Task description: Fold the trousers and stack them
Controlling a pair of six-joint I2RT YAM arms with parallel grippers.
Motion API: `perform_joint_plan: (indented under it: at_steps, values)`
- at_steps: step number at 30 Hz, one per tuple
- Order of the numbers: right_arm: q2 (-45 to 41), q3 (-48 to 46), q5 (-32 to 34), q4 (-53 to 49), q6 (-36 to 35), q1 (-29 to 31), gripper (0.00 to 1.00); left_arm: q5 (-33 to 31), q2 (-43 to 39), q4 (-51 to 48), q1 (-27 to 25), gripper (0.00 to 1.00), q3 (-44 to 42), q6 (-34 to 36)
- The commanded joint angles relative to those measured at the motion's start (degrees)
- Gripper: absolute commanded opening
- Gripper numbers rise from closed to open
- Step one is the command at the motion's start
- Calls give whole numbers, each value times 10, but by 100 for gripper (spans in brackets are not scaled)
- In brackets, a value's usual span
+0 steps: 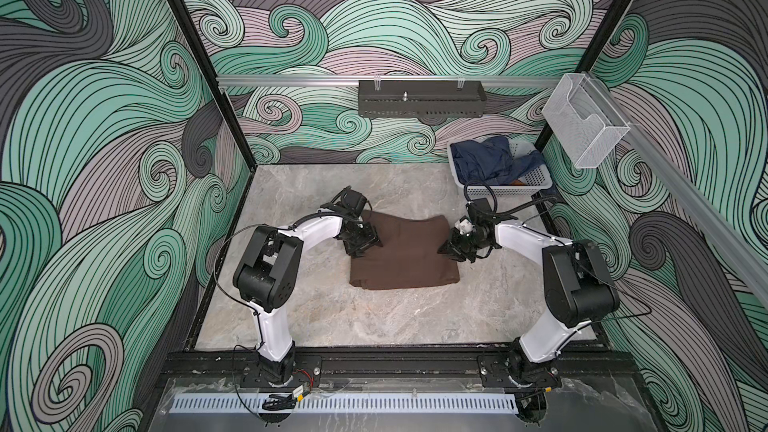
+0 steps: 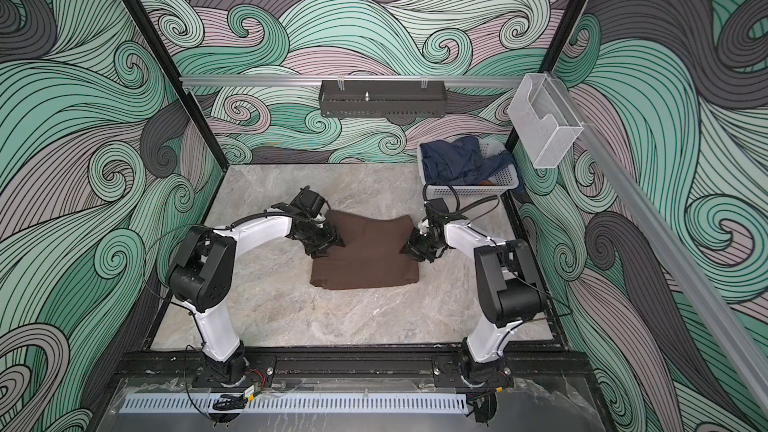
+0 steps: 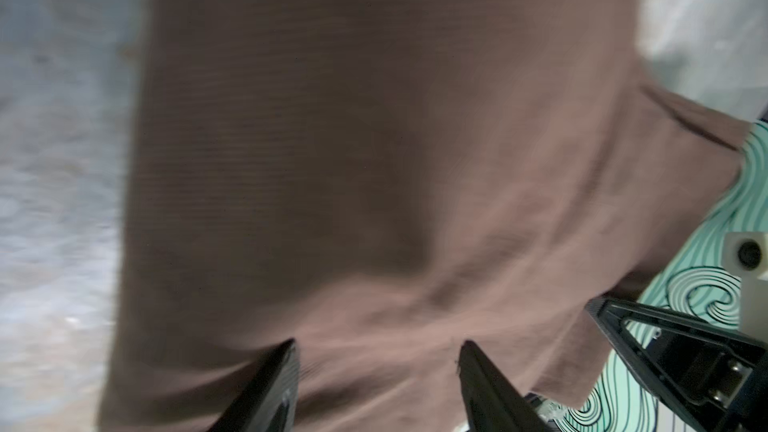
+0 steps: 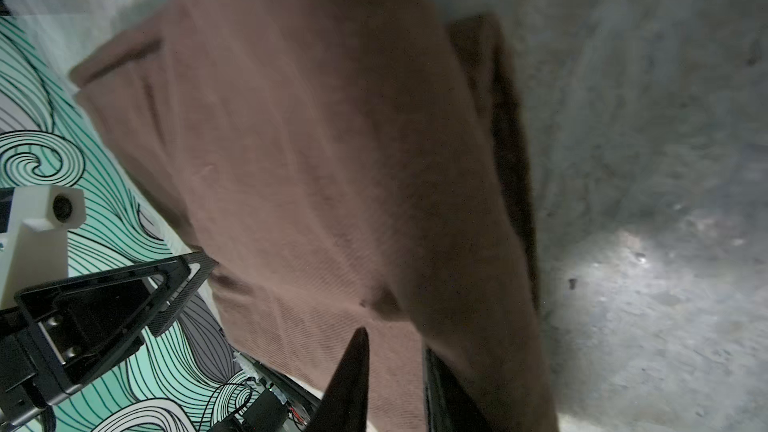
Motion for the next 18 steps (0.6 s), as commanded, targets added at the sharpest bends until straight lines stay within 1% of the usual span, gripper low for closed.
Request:
perform_joint_plan:
  at_steps: [1,5,7,9,13,16,18]
  values:
    - [24,-22,19,9,-17,-7,26,2,22,-19,30,64,-16,31]
    - [42,-35,32,7,-22,-7,30,7,35,-15,37,64,-35,39]
    - [37,-34,35,-1,-25,-5,33,12,33,-14,37,64,-36,42]
    - [22,-26,47,-18,-33,-2,38,13,24,-21,37,64,-33,46]
    - [-28,3,76,-82,-59,7,49,17,-23,-44,37,65,-22,57]
    - [-70,13,105,-126,-77,13,53,15,-73,-64,35,65,-23,65]
    - [-92,7,115,-142,-82,13,54,17,-102,-68,31,66,-33,69]
